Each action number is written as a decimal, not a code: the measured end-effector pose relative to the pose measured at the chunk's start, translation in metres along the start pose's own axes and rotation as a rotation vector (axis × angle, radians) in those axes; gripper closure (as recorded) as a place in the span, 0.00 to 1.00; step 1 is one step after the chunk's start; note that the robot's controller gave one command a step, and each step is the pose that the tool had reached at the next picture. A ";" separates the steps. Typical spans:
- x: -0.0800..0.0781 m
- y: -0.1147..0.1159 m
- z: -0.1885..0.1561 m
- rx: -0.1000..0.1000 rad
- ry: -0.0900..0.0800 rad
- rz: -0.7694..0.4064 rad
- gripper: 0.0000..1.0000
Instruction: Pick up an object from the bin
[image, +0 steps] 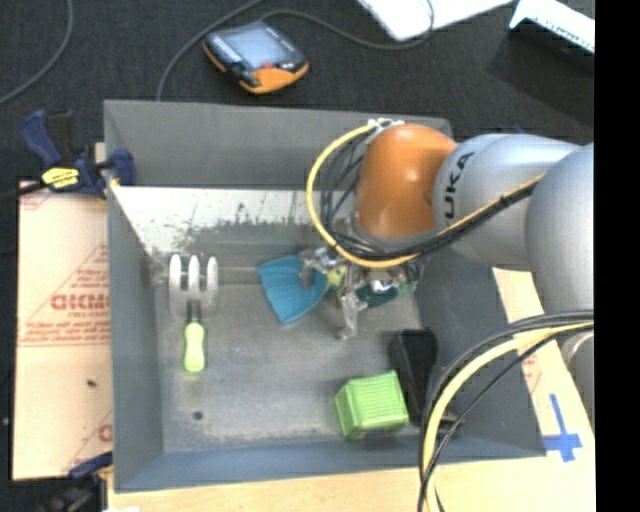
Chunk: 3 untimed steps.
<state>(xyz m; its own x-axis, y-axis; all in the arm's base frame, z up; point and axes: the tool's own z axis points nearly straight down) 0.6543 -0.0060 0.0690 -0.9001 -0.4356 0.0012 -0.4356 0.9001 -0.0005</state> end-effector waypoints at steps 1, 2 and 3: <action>0.009 -0.018 0.000 -0.001 0.000 -0.027 0.00; 0.009 0.022 0.000 0.000 -0.001 -0.173 0.00; 0.008 0.021 -0.001 -0.002 -0.003 -0.167 1.00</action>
Offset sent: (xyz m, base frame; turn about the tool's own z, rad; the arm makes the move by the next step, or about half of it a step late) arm -0.0013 -0.0202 0.0010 -0.0296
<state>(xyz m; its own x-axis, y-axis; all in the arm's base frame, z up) 0.6375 0.0094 0.0696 -0.8154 -0.5789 -0.0015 -0.5789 0.8154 0.0014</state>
